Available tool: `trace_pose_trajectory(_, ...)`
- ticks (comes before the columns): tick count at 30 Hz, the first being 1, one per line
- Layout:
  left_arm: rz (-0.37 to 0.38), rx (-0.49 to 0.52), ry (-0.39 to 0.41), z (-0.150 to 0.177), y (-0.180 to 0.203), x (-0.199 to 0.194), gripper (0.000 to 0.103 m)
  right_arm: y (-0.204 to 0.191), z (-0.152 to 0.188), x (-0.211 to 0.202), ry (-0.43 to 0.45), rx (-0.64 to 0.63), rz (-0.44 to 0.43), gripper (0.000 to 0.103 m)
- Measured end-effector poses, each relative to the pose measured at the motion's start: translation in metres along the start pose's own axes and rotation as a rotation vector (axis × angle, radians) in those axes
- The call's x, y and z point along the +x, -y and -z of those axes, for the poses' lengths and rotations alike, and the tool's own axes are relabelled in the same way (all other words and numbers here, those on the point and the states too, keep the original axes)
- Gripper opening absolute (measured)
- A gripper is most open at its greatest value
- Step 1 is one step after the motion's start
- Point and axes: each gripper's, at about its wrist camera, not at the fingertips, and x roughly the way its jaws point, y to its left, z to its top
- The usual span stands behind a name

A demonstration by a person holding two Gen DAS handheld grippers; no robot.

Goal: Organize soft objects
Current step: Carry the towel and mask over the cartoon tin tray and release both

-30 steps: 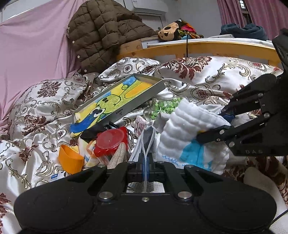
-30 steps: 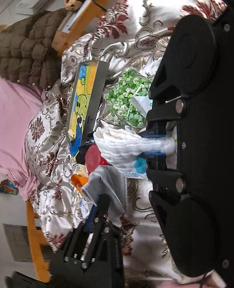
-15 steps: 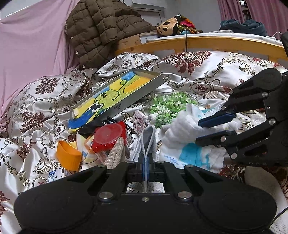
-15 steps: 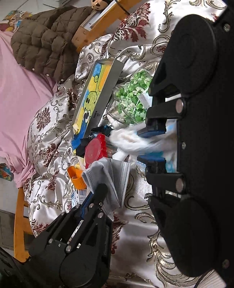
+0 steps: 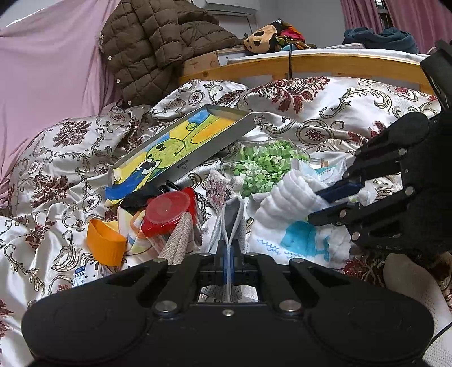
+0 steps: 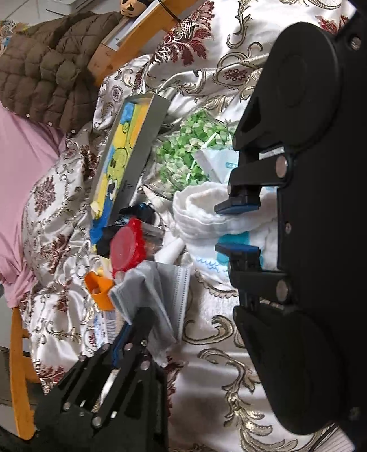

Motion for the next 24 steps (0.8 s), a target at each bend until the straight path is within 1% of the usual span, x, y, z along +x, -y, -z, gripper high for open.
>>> trace_pose_trajectory(4,0.001,-0.005,0.008,0.001,-0.001,0.000,0.001,-0.004,-0.001,-0.001,0.027,-0.042,0.017,0.001)
trace_pose_trajectory(8,-0.015,-0.023,0.043,-0.001,-0.004,-0.005,0.001,-0.013,0.000,-0.008,0.086,-0.111,0.060,0.000)
trace_pose_trajectory(14,-0.057,-0.090,0.126,-0.009,-0.013,-0.021,0.001,-0.024,-0.001,-0.029,0.247,-0.190,0.153,0.000)
trace_pose_trajectory(19,-0.079,-0.125,0.175,-0.017,-0.017,-0.031,0.001,-0.021,-0.004,-0.038,0.356,-0.195,0.228,0.000)
trace_pose_trajectory(24,-0.096,-0.163,0.208,-0.038,-0.028,-0.033,0.001,0.007,-0.027,-0.032,0.447,-0.116,0.275,0.000)
